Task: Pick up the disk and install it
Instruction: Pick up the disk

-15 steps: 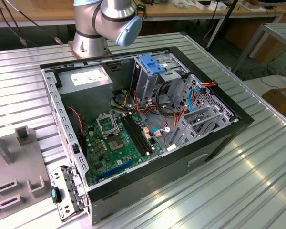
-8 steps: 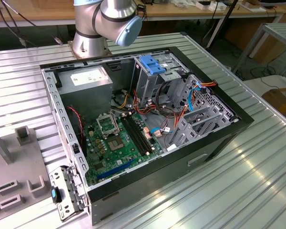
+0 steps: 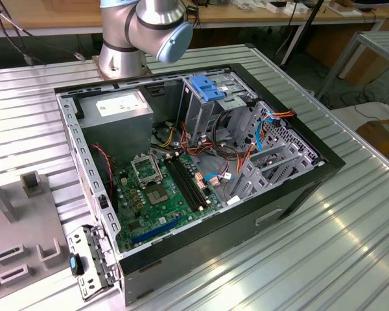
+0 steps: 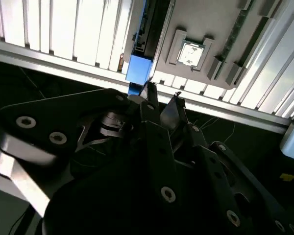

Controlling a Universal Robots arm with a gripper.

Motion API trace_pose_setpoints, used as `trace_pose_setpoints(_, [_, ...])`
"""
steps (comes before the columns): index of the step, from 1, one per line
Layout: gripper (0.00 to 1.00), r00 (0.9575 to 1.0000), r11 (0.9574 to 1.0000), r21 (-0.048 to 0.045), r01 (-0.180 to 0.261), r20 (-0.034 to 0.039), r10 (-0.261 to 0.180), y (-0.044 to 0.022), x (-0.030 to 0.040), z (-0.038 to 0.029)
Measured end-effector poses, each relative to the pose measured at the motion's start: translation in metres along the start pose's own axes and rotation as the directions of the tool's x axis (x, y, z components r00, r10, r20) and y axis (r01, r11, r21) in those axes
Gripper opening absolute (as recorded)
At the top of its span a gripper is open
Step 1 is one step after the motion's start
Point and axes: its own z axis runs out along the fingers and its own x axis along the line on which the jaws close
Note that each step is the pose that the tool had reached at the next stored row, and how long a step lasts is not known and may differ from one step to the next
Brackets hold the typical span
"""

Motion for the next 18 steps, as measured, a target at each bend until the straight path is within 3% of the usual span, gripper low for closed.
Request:
trace_pose_setpoints(3, [0.42,0.9997,0.9997,0.0024,0.025,-0.0006,-0.025,0.0008,-0.0040,0.0050])
trace_pose_setpoints(5, [0.53,0.9990,0.9989,0.0066,0.046,-0.0049,-0.046,0.0016,-0.0078,0.0077])
trace_pose_setpoints(6, [0.65,0.9974,0.9974,0.0084,0.072,-0.0061,-0.072,0.0019,-0.0092,0.0102])
trace_pose_setpoints(7, [0.65,0.9935,0.9935,0.0099,0.114,-0.0071,-0.114,0.0020,-0.0100,0.0133])
trace_pose_setpoints(8, [0.72,0.9896,0.9896,0.0110,0.143,-0.0077,-0.143,0.0020,-0.0102,0.0156])
trace_pose_setpoints(12, [0.72,0.9805,0.9804,0.0146,0.196,-0.0088,-0.196,0.0019,-0.0106,0.0228])
trace_pose_setpoints(17, [0.72,0.9790,0.9788,0.0180,0.204,-0.0089,-0.204,0.0023,-0.0108,0.0313])
trace_pose_setpoints(18, [0.72,0.9789,0.9788,0.0184,0.204,-0.0089,-0.204,0.0027,-0.0127,0.0374])
